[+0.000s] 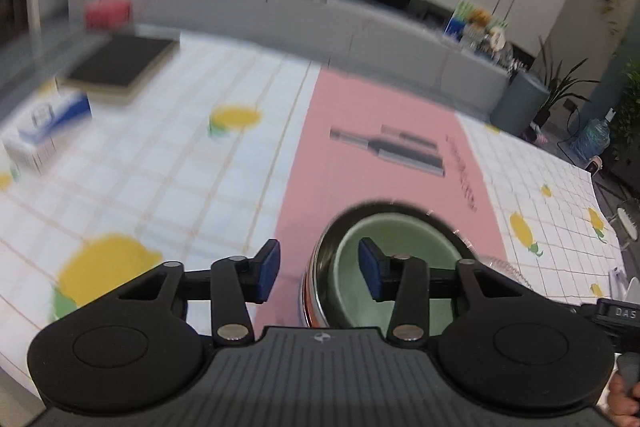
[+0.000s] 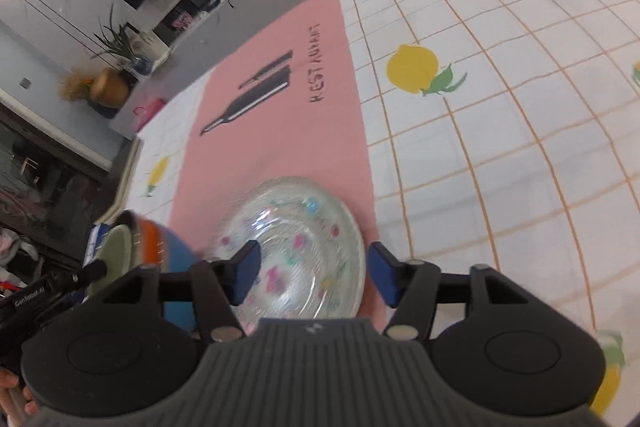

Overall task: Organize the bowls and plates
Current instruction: 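Close both tools on opposite sides of the steel bowl stack rim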

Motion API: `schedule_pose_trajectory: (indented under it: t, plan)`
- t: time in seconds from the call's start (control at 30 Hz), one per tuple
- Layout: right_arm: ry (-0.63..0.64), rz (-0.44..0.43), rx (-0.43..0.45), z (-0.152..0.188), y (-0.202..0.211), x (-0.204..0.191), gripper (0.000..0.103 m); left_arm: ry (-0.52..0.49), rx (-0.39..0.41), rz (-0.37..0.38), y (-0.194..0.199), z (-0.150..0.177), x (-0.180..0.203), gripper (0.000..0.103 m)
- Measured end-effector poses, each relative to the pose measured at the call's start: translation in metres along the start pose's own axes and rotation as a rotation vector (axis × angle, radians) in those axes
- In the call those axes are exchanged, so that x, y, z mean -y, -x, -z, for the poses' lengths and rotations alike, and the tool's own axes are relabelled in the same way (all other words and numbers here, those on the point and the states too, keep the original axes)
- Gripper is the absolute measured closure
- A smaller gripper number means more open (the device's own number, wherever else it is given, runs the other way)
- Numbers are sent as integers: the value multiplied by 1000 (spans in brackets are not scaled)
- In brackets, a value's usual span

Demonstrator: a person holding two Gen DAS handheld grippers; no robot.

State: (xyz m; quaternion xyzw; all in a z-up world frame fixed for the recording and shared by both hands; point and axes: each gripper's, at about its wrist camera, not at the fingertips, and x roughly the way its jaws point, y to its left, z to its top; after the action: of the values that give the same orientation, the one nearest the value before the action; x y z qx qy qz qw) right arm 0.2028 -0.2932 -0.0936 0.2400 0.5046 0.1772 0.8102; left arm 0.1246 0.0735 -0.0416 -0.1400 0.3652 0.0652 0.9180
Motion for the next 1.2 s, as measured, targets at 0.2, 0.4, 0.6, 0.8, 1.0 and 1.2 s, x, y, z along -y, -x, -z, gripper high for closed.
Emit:
schedule_pose_trajectory:
  t: [0.2, 0.4, 0.6, 0.8, 1.0, 1.2]
  plan:
    - [93, 106, 87, 5, 20, -16, 39, -59, 28, 3, 18, -6, 21, 37]
    - [215, 196, 125, 5, 24, -41, 31, -137, -43, -91, 5, -4, 27, 37]
    - [136, 193, 58, -9, 25, -68, 30, -138, -106, -83, -1, 2, 23, 36]
    - [97, 228, -147, -28, -1, -127, 30, -125, -124, -60, -2, 3, 16, 35]
    - [135, 228, -145, -31, -28, -185, 30, -95, -147, -55, -6, 0, 6, 34]
    - [187, 207, -109, -9, -56, -195, 31, -62, -170, -45, -12, -1, 1, 34]
